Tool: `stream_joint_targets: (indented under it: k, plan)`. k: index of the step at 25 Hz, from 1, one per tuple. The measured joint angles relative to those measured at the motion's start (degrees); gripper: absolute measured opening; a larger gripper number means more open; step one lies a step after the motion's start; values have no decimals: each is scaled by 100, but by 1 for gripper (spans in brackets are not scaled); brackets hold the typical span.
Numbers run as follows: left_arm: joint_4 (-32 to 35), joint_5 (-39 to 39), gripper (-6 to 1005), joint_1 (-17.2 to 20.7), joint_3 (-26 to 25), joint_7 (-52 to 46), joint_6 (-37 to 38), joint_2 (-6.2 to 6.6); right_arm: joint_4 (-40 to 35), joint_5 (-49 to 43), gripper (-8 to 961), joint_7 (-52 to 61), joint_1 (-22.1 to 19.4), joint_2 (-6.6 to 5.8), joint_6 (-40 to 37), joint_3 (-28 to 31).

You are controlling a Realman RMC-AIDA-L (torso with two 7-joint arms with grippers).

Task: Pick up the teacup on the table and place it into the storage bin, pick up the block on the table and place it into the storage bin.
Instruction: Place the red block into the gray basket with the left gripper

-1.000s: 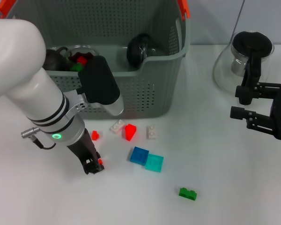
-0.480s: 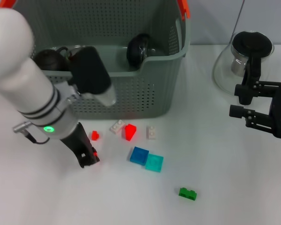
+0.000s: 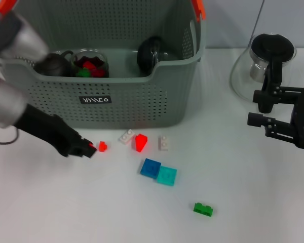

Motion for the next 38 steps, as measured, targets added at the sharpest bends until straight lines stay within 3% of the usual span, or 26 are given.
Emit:
stream_joint_targets:
  k: [3,7,15,22,27,30,34,35,36,38]
  plan:
    - [-625,-527,164,2,-642,91,262,384,0,7,518,0,1,0,-3,0]
    - [-1069,-842,163,10,-1473,196,675,652,0,16,518,0,2,0,-22,0]
    - [-1159,-1766,162,-40,-2718,34,1698,918,-7,17,518,0,2,0,-39,0]
    - [-1144,-2767,163,-415,-3057,-1010,1171,1132,-10,17,517,-5,1,0,-139,0]
    - [-1008,-2473,168,-829,-2424,-1456,77,1315,-10,17,517,-22,2,0,-178,-1]
    - [-769,-1764,183,-1052,-1524,-1774,-767,1329,-10,16,517,-45,2,4,-190,-1]
    - [-533,-826,203,-1235,-332,-2236,-1466,1183,-10,17,518,-49,8,8,-187,1]
    - [-510,-316,208,-1309,219,-2464,-1897,1042,-9,17,518,-50,9,8,-186,2]
    - [-510,-316,213,-1309,219,-2464,-1897,1042,-9,16,518,-51,9,8,-183,6]
    - [-513,10,223,-1359,506,-2575,-2268,865,-9,16,518,-52,10,9,-182,8]
